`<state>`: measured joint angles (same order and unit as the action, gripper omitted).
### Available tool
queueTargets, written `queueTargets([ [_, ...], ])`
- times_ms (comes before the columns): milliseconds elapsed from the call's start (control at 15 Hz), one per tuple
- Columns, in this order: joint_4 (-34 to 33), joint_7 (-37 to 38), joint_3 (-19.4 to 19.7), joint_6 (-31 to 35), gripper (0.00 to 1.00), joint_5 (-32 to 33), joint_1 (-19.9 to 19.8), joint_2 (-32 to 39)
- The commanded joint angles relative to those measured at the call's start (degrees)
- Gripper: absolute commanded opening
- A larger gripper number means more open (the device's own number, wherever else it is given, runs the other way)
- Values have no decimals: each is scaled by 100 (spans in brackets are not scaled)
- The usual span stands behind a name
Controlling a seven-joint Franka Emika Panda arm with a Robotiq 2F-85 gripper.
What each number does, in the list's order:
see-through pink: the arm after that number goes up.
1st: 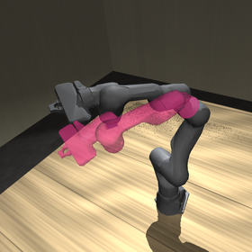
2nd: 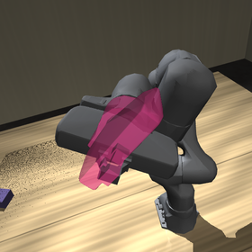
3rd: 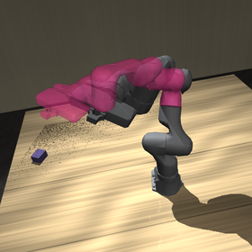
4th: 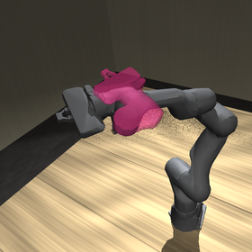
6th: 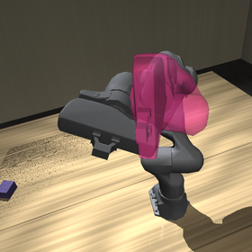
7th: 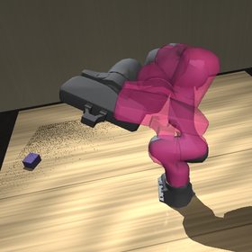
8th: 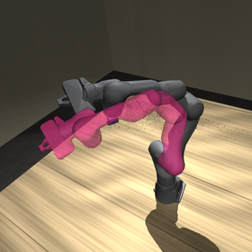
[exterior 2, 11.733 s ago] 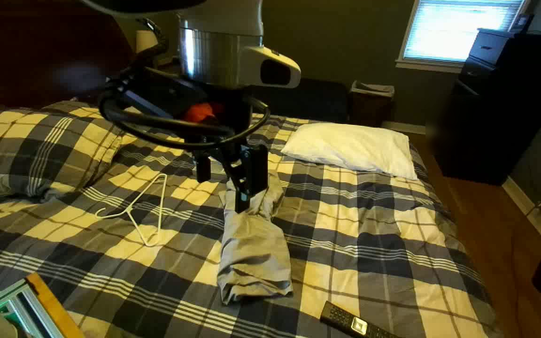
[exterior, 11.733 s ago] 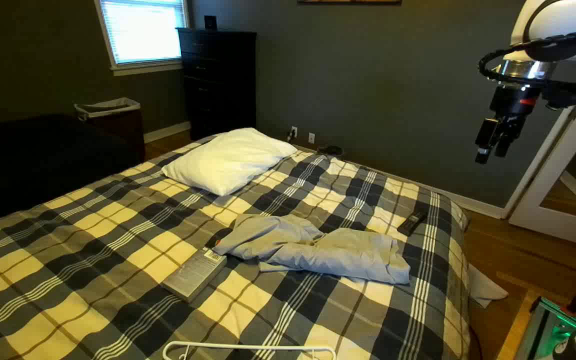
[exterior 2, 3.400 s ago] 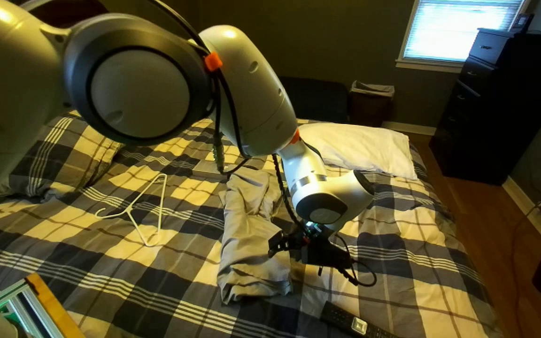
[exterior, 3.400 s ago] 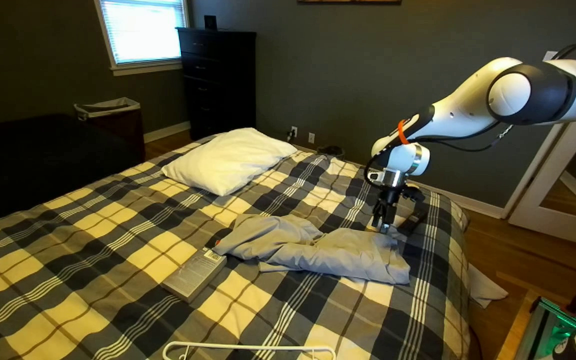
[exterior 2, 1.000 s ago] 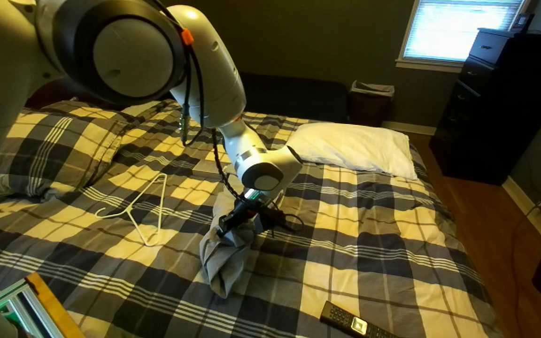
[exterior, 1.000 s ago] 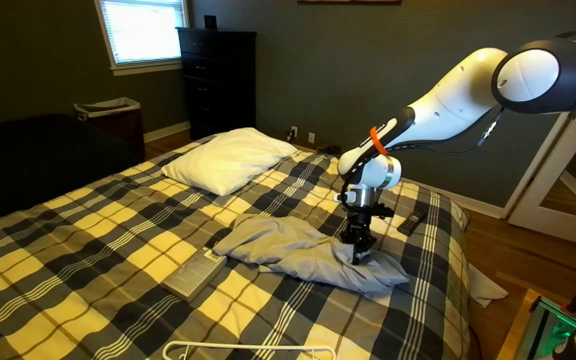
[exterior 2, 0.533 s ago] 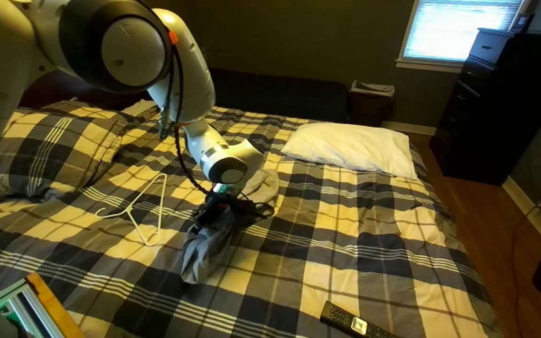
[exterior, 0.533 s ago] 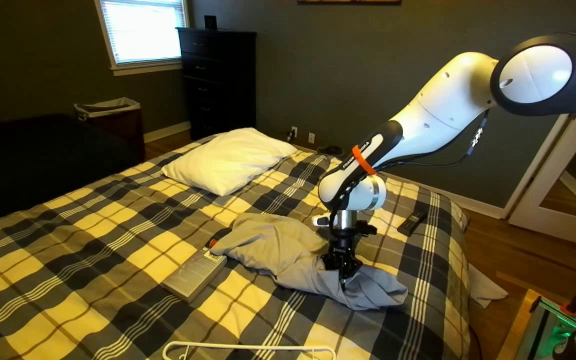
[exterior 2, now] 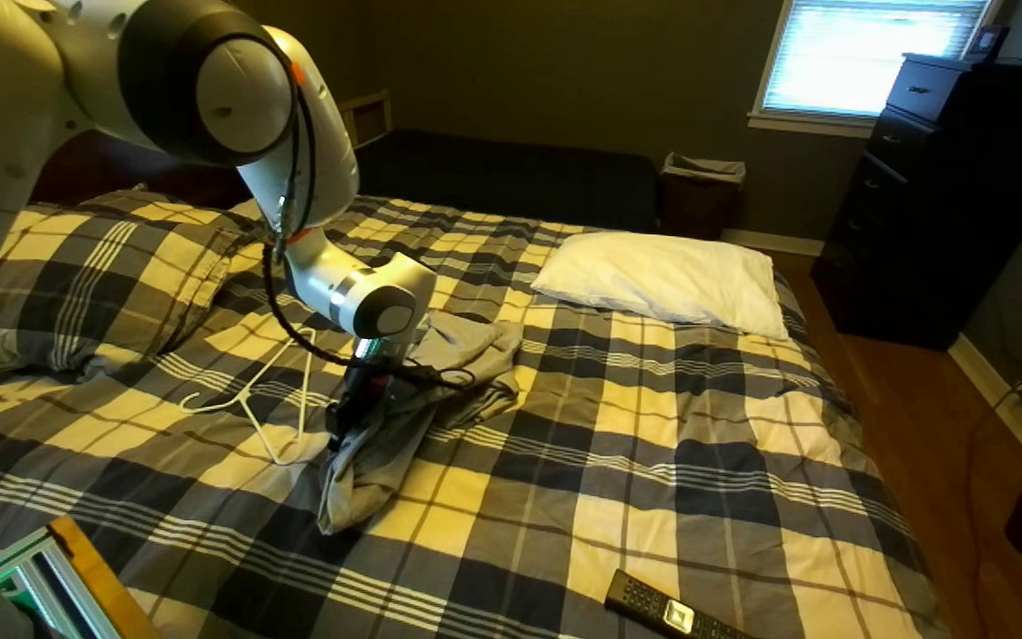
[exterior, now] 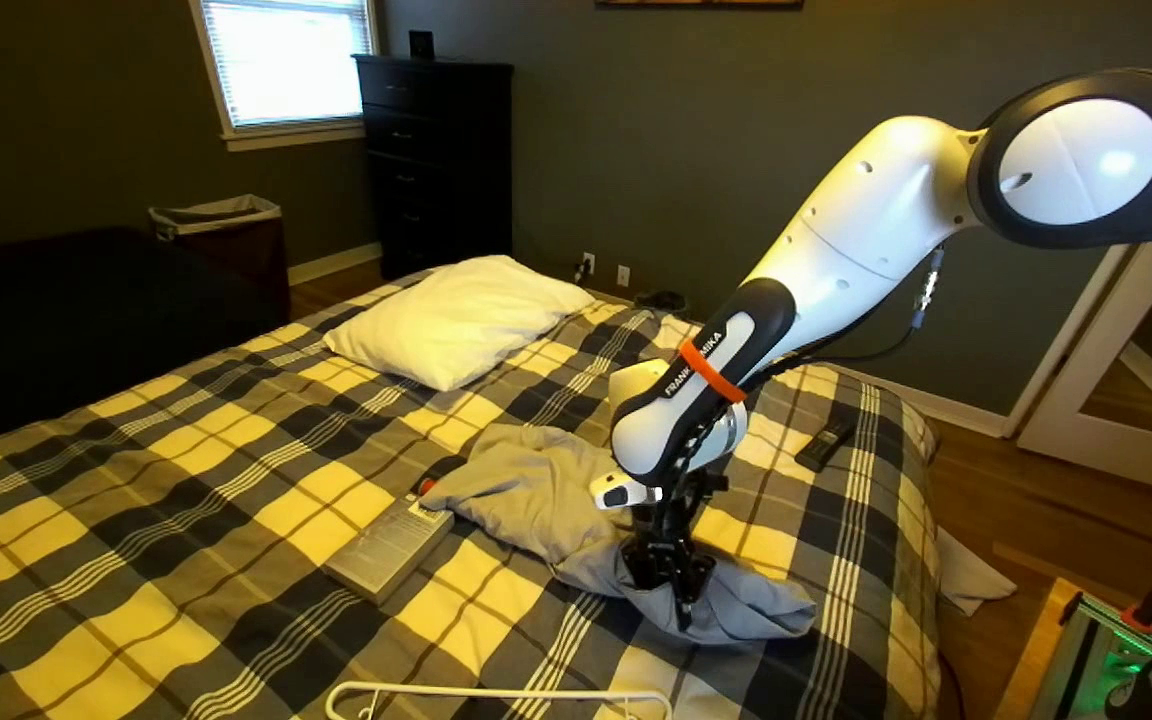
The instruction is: Move the light blue cloth to the left
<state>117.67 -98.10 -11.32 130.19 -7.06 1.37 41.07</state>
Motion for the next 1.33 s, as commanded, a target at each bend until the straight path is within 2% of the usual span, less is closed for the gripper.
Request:
queueTargets([
  [0,206,97,-35,419,57,152,-174,-333],
  [67,496,28,-81,799,64,31,-332,-694],
  [267,1090,-229,-306,1281,88,-399,-863,-1560],
  [400,1353,-497,-431,1451,99,-921,-1254,-2111],
  [533,1472,-916,-417,1401,100,-1629,-1618,-2625],
  [733,1032,-1370,87,1167,100,-2463,-1881,-2841],
  [800,723,-1196,379,1191,100,-2427,-1868,-2662],
  [867,1028,-1149,321,1247,100,-2259,-1556,-2826],
  [1067,775,-1172,615,1204,100,-2337,-1722,-2784],
  [1133,732,-826,563,1713,100,-2624,-1633,-2516],
  [1267,170,-540,481,1790,100,-3150,-1623,-1970],
])
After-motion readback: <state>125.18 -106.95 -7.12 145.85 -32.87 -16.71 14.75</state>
